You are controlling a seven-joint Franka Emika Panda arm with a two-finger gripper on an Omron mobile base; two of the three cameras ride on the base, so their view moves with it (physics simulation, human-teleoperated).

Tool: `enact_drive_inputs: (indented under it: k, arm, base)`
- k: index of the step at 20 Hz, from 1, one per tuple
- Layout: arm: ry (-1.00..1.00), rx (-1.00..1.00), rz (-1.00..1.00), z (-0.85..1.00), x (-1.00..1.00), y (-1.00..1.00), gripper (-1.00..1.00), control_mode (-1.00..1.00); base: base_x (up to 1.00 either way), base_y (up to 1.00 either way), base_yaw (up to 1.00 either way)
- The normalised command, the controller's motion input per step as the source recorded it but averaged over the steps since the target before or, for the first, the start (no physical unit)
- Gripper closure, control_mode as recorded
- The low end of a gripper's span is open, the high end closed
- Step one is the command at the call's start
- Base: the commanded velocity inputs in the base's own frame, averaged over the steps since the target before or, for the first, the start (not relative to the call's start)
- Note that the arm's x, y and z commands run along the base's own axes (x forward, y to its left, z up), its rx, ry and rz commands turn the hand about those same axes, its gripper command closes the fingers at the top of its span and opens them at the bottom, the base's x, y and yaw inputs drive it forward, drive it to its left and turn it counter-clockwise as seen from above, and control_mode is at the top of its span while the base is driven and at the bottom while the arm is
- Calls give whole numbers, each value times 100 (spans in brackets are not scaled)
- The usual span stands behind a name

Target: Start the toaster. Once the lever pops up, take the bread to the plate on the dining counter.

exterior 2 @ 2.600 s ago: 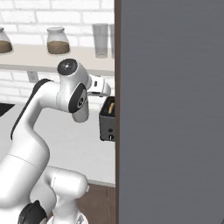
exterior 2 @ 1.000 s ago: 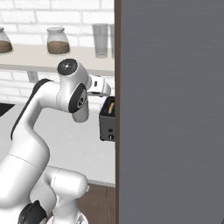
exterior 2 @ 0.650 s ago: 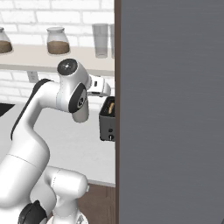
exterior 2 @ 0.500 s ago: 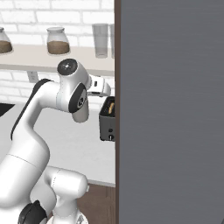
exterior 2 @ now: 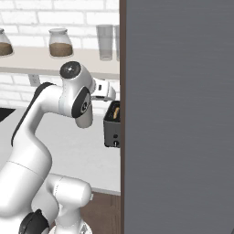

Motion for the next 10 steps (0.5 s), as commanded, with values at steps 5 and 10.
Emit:
enact_drive_inputs:
  k: [5,10]
  arm:
    - [0,0,0,0,0,0,-100,-100]
    - [0,0,0,0,0,0,-100,-100]
  base:
    - [0,0,0]
    - [0,0,0]
